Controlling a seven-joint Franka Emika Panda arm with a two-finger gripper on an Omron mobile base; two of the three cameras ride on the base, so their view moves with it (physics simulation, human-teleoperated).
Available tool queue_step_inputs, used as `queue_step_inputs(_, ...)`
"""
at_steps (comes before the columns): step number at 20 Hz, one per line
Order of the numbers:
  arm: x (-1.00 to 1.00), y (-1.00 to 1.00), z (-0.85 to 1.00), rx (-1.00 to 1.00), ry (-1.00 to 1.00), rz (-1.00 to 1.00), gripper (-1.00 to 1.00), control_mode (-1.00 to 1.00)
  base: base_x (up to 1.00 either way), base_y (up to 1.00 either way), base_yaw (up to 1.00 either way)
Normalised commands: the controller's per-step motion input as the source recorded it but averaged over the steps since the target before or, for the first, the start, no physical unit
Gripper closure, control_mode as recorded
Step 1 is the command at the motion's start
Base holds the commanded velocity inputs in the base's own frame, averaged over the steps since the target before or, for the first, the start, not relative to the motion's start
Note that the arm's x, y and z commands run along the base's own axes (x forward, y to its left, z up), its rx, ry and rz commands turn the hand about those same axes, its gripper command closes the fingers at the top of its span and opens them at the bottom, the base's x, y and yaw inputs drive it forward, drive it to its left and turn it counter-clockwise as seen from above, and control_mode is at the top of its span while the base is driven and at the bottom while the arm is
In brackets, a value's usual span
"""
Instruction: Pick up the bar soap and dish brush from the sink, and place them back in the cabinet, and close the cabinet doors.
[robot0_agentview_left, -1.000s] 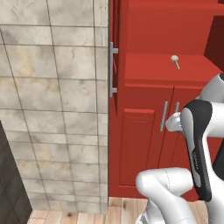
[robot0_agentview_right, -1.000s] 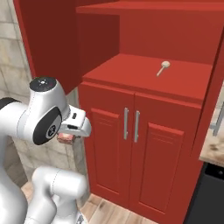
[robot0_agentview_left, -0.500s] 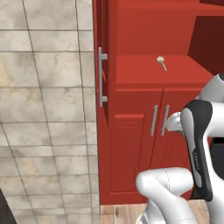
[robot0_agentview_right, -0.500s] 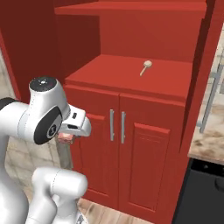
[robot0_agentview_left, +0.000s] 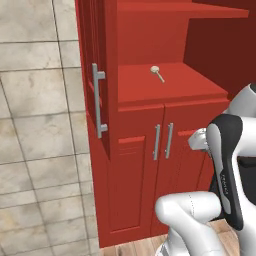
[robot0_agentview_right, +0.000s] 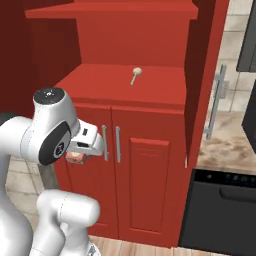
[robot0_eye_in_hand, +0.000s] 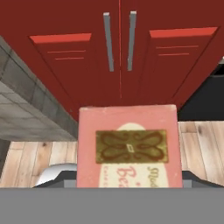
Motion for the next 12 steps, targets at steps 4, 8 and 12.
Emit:
queue_step_inputs(4, 0.0, 0.0, 0.0, 0.0, 0.0, 0.0, 1.0, 1.0, 0.42, 0.0, -0.17)
queue_step_inputs(8, 0.0, 0.0, 0.0, 0.0, 0.0, 0.0, 1.0, 1.0, 0.41, 0.0, 0.0)
queue_step_inputs(12, 0.0, 0.0, 0.0, 0.0, 0.0, 0.0, 1.0, 1.0, 0.37, -0.05, 0.0)
